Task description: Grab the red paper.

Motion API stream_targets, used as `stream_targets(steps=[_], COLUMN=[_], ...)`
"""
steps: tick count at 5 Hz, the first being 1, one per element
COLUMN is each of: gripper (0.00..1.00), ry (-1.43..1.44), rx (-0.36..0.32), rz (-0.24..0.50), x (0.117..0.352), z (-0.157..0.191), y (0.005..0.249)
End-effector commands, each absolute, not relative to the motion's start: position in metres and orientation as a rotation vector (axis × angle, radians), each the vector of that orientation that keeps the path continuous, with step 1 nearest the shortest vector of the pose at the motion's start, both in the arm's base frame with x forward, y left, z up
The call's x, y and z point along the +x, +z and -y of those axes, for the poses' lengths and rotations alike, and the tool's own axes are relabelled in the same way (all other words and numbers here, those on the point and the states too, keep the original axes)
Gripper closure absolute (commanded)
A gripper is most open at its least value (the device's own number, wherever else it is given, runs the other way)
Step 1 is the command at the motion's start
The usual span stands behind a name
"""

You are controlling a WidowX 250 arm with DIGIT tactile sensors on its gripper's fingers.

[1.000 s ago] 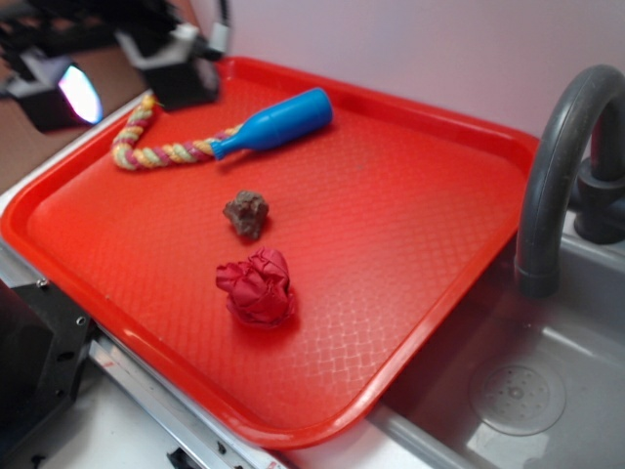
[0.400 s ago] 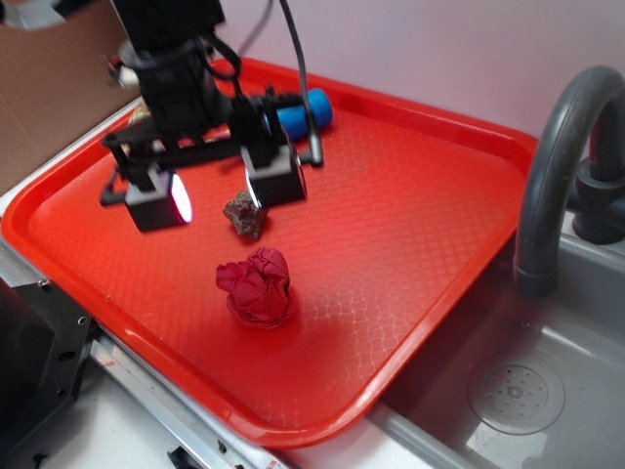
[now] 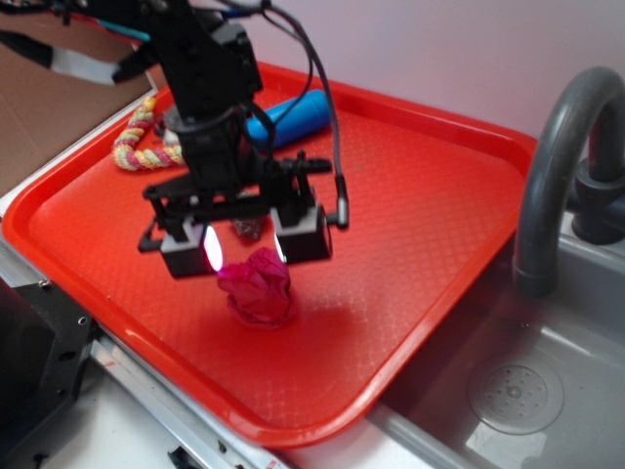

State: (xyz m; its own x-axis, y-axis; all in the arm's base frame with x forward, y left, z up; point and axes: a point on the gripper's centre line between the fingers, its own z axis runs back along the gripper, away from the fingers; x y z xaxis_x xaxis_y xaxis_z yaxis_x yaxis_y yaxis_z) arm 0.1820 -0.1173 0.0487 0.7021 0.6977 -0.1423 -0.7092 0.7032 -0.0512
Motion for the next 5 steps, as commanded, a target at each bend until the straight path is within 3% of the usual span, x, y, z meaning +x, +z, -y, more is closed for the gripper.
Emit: stream_targets(steps=[1,2,3,5], gripper=[0.00,0.00,1.00,1.00], ry=[0.751,0.780,0.813,0.832], rx=[-0.098,-0.061,-0.015,0.037], rz=[-0.114,-0.133,-0.108,-0.077], x=[0.180,0.178,0.179,0.181], z=[0.127,0.125,0.123,0.119], y=[0.033,0.023,0.018,0.016])
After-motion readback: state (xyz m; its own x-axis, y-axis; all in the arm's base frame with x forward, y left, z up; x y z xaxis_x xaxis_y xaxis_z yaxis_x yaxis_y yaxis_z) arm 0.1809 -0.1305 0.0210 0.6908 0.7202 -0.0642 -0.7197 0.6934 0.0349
